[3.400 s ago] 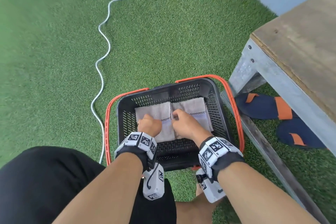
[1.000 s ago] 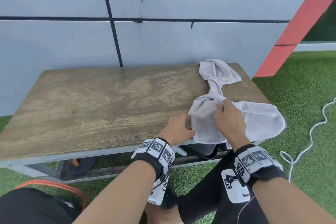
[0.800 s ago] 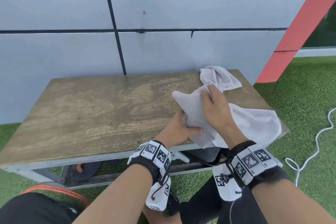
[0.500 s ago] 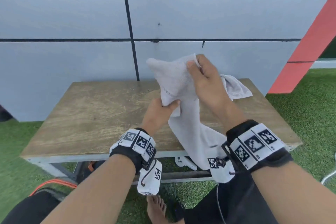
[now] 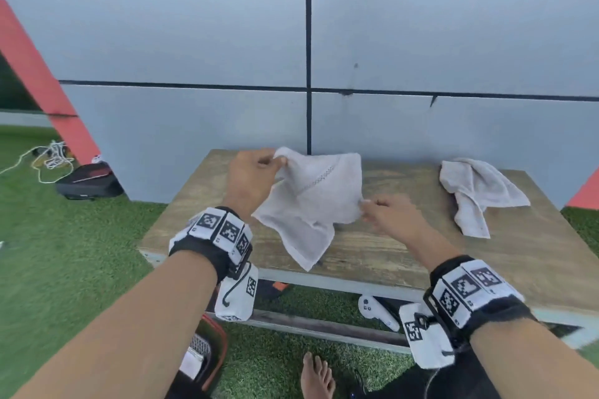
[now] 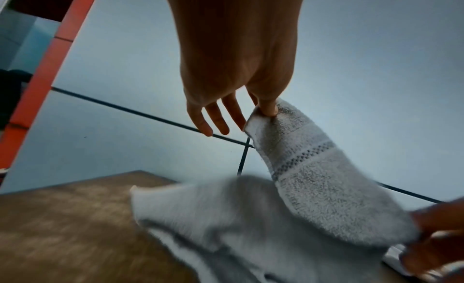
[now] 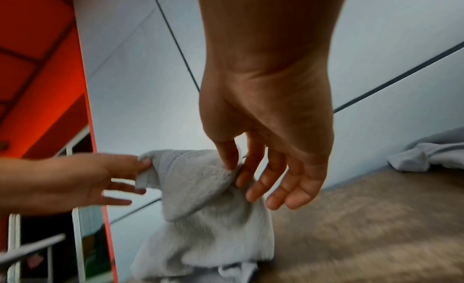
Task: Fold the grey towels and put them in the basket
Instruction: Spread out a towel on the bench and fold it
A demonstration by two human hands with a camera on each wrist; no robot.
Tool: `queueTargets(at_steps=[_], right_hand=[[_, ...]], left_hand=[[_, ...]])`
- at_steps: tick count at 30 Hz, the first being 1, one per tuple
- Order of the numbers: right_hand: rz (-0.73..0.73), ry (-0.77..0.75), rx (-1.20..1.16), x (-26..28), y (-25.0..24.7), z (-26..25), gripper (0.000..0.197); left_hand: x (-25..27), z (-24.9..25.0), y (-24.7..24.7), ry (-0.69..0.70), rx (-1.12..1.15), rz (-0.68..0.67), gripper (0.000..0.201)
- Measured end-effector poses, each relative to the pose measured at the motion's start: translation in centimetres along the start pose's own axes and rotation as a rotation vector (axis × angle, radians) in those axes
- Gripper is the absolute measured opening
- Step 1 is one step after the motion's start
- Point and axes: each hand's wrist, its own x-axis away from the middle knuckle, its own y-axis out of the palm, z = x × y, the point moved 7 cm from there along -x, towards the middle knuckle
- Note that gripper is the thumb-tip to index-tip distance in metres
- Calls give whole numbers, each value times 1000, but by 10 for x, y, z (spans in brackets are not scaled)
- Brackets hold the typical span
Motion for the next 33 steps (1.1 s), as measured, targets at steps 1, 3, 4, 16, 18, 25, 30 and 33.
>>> queueTargets(at_steps=[1,3,4,16,18,25,30,33], right_hand=[[-34,23,65,6,9,6,39],[-64,30,151,13,24,14,39],[-64,12,167,14,30,15,38],[-120,-437,2,25,75,-68,69],[-92,-420,-117,30,76,-72,66],[126,-430,-76,24,55,-68,39],[66,-398,-184,17,38,-67,26],[-3,-396,-293,17,29,-72,26]], left_hand=[[6,-9,1,-33,11,-2,28],[19,-23,2,-86,-34,-19,39],[25,-28,4,-97,-48,-46,44],[45,-5,37,-44,174,-324,37],[45,1,46,-80,274,-346,28],[45,1,60,-138,341,-302,25],[35,0,51,-9,65,-149,51],[24,-11,56,-50,-26,-182,59]])
